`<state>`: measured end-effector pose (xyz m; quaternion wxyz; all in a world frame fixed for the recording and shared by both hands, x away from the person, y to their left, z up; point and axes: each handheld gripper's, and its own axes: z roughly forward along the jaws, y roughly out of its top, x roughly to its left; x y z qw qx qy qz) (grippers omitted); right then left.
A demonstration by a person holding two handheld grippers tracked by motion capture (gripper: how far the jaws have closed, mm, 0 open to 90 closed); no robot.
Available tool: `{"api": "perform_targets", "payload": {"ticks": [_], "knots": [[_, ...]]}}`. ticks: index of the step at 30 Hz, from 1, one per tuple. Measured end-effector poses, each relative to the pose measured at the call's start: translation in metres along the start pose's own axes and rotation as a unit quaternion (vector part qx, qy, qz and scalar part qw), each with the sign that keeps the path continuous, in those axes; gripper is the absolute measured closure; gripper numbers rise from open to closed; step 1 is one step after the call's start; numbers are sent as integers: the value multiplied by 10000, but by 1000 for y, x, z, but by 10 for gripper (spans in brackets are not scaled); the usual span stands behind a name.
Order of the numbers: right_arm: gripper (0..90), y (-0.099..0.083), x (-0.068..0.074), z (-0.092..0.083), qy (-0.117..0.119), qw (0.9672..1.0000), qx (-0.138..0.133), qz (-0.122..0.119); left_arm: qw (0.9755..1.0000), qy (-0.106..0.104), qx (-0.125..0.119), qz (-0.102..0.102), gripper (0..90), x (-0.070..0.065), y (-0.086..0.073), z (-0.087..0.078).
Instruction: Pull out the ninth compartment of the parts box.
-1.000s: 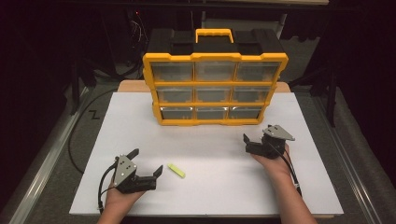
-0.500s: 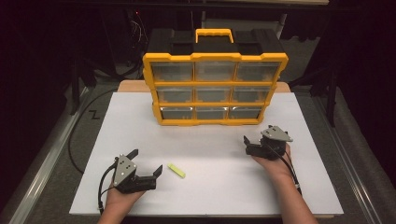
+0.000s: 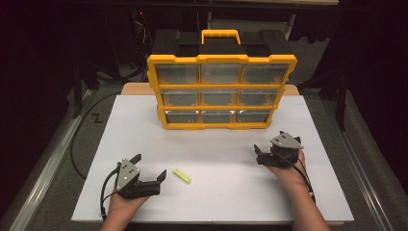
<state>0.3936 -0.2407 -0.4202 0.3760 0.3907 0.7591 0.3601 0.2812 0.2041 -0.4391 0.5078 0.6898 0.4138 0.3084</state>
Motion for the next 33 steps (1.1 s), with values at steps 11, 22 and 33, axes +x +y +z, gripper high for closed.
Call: {"api": "perform_targets", "payload": {"ticks": [11,22,33], "knots": [[10,-8,3,-9,-89,9993,112,-345,10000,13,-24,-60,3,2,-1,-1],[9,-9,12,-11,-201,9964,113,-813,10000,-42,-85,-20,3,0,-1,-2],[9,-9,18,-11,-276,9924,170,-1185,9999,-1,-63,147,3,-1,-2,0]]}}
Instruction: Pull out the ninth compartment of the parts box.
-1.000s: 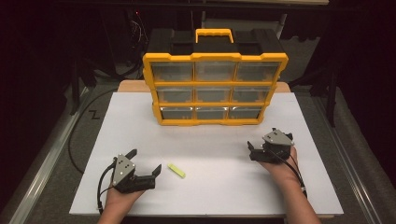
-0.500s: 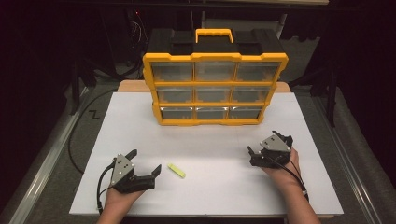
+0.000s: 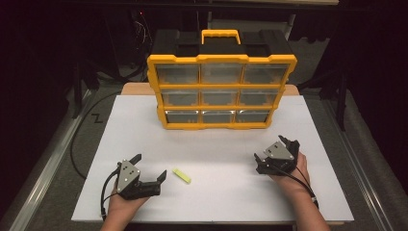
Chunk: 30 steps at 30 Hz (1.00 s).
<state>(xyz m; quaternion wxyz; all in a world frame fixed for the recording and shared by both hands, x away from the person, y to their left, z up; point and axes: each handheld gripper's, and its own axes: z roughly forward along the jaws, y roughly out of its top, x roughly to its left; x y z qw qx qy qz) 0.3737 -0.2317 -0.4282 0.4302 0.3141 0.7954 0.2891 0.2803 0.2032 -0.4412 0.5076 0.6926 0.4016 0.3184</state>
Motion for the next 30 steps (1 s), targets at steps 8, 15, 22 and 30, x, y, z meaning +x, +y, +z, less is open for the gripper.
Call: {"api": "perform_targets", "payload": {"ticks": [8,15,22,30], "knots": [[9,2,5,-1,-114,9995,10,-298,10000,13,22,-35,7,0,0,-1],[9,4,8,-1,-216,9979,36,-610,10000,50,-27,-17,7,1,1,-2],[9,6,12,-2,-274,9966,76,-770,10000,52,-34,-10,7,1,1,-2],[9,8,17,-4,-317,9938,59,-1067,10000,63,-58,-16,7,1,1,-3]]}}
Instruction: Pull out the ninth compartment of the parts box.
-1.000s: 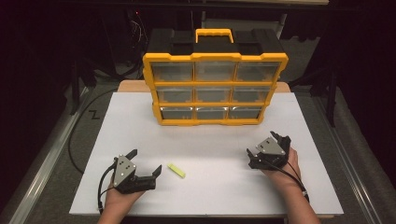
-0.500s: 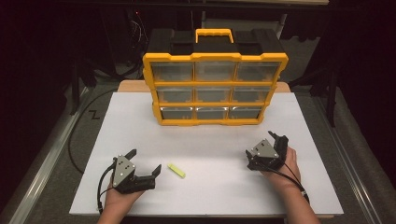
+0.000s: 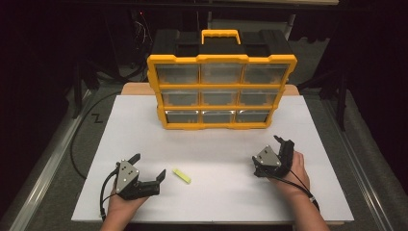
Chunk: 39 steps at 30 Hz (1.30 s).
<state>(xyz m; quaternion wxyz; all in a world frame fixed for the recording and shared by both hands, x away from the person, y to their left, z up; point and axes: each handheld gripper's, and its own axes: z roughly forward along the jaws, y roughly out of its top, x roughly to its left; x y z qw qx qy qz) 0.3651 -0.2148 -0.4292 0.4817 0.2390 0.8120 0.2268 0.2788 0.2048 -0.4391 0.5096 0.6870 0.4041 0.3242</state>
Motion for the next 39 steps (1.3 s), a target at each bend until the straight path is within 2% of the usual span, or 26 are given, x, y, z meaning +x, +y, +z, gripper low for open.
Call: {"api": "perform_targets", "payload": {"ticks": [9,11,12,20,28,30,36,38,39], "knots": [[9,4,5,-2,-111,9988,43,-471,10000,-15,-2,-4,7,0,0,0],[9,5,6,-3,-134,9986,47,-511,10000,-31,-2,-10,7,0,0,0],[9,6,7,-4,-162,9976,90,-672,10000,-38,1,-8,8,0,0,0],[9,9,10,-5,-195,9952,82,-951,10000,-39,3,-18,7,0,0,0],[9,11,14,-7,-340,9903,98,-1340,10000,-40,2,-30,7,0,0,1],[9,11,15,-7,-366,9899,117,-1366,10000,-42,8,-27,7,0,0,1],[11,13,18,-8,-436,9845,181,-1688,10000,-47,7,-29,7,0,-1,1],[12,14,19,-9,-488,9811,204,-1861,10000,-50,1,-32,7,0,0,1],[12,14,19,-9,-488,9811,204,-1861,10000,-50,1,-32,8,0,0,1]]}}
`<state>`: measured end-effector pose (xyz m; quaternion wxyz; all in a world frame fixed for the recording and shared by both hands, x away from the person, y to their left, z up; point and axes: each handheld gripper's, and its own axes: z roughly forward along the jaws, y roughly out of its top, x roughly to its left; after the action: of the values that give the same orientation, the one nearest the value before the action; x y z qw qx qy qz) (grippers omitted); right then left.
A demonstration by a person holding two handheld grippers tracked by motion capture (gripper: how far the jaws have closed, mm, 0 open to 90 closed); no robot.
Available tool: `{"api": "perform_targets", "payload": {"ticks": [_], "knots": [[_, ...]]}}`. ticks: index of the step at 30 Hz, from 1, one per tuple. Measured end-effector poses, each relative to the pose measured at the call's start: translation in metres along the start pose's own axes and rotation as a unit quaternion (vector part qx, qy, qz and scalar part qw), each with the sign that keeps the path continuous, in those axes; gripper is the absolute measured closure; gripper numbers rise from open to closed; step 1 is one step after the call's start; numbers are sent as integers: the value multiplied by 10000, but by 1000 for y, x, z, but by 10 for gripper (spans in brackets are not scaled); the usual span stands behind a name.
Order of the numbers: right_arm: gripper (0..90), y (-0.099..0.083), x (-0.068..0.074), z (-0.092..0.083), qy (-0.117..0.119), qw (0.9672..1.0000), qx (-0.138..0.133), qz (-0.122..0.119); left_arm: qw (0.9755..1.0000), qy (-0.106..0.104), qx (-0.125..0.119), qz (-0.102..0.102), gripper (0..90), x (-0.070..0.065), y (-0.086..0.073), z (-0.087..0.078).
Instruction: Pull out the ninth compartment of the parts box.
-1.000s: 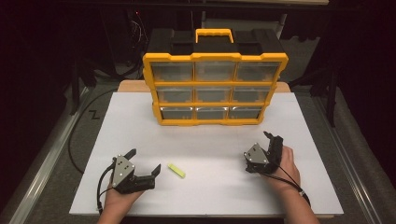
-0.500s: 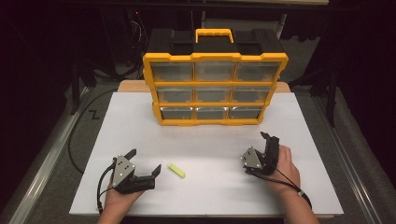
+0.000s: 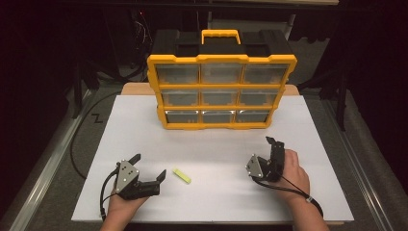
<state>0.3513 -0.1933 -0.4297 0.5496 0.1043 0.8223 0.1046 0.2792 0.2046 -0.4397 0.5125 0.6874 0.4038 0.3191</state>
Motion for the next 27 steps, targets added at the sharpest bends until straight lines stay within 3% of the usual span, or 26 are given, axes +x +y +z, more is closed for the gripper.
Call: {"api": "perform_targets", "payload": {"ticks": [5,17,27], "knots": [[12,4,1,-2,-127,9993,30,-337,10000,-3,-1,-3,7,0,0,-1],[17,8,4,-4,-238,9974,69,-681,10000,-3,-11,21,7,0,1,-1],[162,10,6,-10,-429,9944,-37,-965,10000,15,6,64,8,-1,1,-1]]}}
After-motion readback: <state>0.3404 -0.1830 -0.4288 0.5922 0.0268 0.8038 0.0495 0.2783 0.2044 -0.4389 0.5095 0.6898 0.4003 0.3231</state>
